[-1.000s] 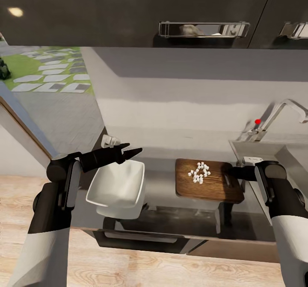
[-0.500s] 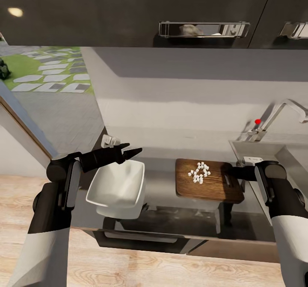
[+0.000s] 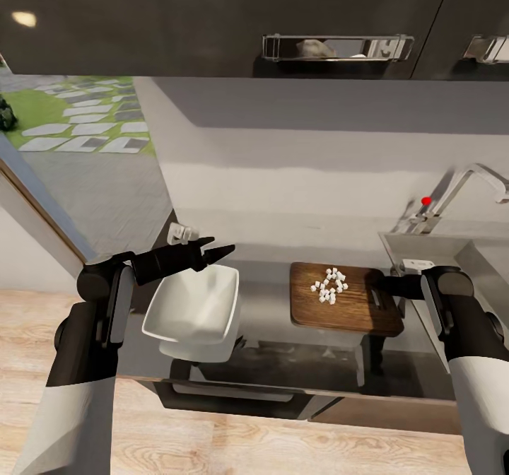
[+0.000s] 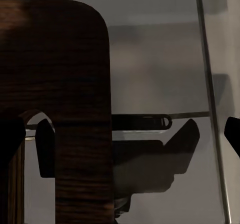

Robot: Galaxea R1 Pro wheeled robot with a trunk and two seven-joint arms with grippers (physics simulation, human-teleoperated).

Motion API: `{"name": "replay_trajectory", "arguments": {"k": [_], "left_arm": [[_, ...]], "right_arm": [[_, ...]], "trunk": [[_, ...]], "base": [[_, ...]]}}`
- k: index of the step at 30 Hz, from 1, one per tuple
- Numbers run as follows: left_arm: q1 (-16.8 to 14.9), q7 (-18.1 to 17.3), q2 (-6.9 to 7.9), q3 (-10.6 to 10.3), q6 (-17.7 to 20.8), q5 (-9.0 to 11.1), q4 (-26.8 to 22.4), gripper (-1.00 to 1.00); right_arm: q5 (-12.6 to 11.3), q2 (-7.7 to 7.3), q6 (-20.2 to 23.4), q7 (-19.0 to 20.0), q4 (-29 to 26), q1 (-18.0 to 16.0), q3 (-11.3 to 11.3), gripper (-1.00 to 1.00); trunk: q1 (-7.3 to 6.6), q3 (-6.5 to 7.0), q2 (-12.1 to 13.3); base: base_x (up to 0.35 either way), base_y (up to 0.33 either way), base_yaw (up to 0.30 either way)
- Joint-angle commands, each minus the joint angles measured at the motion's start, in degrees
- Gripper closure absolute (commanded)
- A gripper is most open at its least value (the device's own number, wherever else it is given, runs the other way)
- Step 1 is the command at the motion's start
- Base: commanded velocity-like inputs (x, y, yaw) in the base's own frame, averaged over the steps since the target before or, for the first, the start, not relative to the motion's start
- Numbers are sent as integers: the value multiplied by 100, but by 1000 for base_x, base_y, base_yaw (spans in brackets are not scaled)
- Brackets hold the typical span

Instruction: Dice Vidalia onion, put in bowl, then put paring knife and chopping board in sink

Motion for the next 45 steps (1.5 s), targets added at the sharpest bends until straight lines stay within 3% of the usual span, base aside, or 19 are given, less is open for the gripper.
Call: {"name": "replay_trajectory", "arguments": {"k": [1,12,13,36,45], "left_arm": [[-6,-15,-3,11,52,16,-1,-100],[-6,-15,-1,11,52,16,-1,-100],[-6,-15,-2,11,52,16,-1,-100],[-6,-15,-3,11,52,16,-1,-100],[-6,-15,-6,11,52,16,-1,-100]], "right_arm": [[60,0,20,57,-4,-5,-5,-100],[61,0,20,57,-4,-5,-5,-100],[60,0,20,57,-4,-5,-5,100],[60,0,20,57,-4,-5,4,100],[60,0,20,57,-4,-5,4,100]], "trunk": [[3,-17,-11],[3,-33,-11],[3,-33,-11],[3,-30,-11],[3,41,-11]], "base": [[0,0,0],[0,0,0],[0,0,0],[0,0,0],[0,0,0]]}}
